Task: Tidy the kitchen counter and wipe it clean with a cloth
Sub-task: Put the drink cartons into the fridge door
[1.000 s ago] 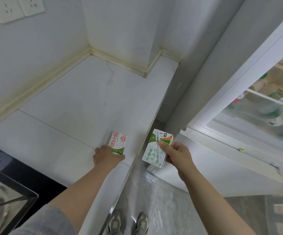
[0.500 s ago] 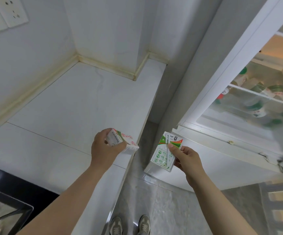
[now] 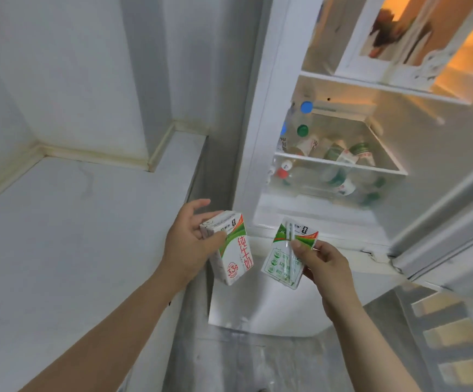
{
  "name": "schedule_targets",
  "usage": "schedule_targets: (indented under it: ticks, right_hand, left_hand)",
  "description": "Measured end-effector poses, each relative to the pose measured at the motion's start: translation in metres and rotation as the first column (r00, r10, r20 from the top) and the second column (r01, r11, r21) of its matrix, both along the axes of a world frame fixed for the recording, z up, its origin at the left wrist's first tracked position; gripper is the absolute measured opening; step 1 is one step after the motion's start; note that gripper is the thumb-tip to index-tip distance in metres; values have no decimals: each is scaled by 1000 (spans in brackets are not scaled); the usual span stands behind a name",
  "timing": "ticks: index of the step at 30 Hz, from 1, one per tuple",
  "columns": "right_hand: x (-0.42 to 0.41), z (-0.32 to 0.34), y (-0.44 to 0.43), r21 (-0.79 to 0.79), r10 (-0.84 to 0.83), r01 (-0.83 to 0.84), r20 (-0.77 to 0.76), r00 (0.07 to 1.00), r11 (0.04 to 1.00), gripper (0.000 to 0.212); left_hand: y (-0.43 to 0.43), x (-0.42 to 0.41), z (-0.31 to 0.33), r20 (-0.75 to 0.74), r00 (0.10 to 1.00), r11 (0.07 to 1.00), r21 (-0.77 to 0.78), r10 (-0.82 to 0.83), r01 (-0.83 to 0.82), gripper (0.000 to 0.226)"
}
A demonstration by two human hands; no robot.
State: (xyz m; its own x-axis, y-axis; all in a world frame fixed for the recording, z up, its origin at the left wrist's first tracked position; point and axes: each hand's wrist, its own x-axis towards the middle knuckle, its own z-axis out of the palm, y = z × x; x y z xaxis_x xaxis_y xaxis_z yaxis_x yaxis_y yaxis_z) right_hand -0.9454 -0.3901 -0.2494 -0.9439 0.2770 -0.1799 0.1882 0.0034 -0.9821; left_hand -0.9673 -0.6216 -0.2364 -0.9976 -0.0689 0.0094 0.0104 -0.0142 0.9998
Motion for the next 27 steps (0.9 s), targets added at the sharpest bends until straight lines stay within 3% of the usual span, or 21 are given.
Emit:
schedule_targets:
  ticks: [8, 13, 27]
  right_hand:
    - [-40, 31, 121, 117, -54, 70, -133, 990, 991, 13]
    - [-68, 42, 179, 143, -48, 72, -168, 985, 987, 18]
    - [-187, 57, 222, 105, -93, 125, -264, 960, 987, 27]
  left_hand:
    - [124, -67, 36, -81, 995, 996, -81, -52, 46, 32]
    - [177, -102, 48, -153, 983, 989, -122, -98, 79, 36]
    - [232, -232, 68, -176, 970, 981, -129, -168, 146, 31]
